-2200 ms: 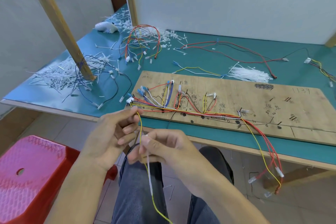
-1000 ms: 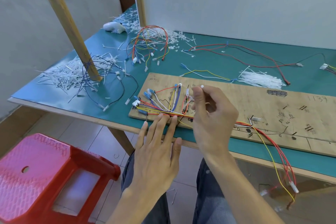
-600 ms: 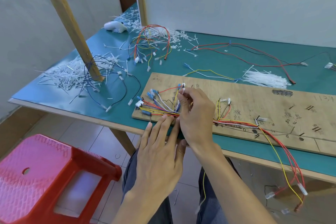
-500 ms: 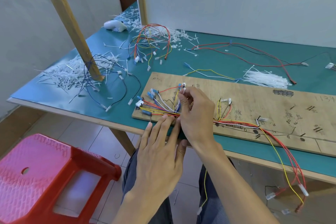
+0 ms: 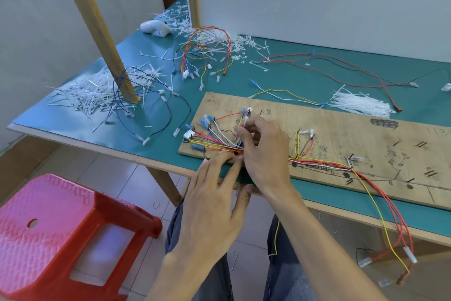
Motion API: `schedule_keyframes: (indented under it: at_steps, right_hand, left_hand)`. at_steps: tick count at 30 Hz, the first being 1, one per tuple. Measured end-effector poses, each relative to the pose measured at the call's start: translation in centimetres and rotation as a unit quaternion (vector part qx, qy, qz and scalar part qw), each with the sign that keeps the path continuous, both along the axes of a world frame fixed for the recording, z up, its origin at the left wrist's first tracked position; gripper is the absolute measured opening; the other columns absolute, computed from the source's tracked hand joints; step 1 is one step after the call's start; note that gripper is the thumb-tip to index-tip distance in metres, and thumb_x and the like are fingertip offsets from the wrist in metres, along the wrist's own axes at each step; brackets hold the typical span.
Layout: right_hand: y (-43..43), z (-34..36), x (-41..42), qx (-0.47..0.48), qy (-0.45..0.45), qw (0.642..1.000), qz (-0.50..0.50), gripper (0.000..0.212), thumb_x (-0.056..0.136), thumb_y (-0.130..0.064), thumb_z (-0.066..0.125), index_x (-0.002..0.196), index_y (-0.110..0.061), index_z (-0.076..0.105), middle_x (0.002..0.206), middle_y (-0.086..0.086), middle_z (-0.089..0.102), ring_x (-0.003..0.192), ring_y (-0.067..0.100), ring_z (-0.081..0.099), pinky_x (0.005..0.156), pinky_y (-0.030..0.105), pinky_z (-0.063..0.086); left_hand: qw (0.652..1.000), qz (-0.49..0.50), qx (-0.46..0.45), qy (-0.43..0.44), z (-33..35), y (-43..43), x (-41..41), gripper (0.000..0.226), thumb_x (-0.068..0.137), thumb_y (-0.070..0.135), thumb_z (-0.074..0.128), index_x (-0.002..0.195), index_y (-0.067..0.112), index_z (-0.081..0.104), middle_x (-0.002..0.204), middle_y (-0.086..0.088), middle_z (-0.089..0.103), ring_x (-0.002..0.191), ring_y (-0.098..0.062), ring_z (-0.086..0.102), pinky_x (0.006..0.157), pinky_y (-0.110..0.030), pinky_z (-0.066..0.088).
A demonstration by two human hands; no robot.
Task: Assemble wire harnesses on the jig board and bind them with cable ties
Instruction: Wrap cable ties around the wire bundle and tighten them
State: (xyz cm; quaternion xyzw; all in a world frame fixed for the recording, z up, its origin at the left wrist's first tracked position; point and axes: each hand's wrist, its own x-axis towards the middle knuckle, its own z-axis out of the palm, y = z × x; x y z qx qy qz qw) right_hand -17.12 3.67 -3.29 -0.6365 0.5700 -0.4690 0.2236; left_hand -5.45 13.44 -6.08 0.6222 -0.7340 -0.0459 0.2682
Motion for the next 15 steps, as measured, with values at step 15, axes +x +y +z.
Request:
schedule_keyframes:
  at_steps: [15]
  right_hand:
    - [-0.5,0.0,0.1,0.017,0.006,1.0,0.003,0.009,0.097,-0.02,0.073,0.091,-0.025,0.067,0.086,-0.002,0.07,0.087,0.023,0.066,0.082,0.045,0.053]
  left_hand:
    - [0.975,-0.179,-0.02,0.128,3.6,-5.9,5.9,0.038,0.084,-0.011,0.074,0.102,0.021,0.08,0.104,0.016,0.074,0.101,-0.006,0.07,0.092,-0.026,0.056]
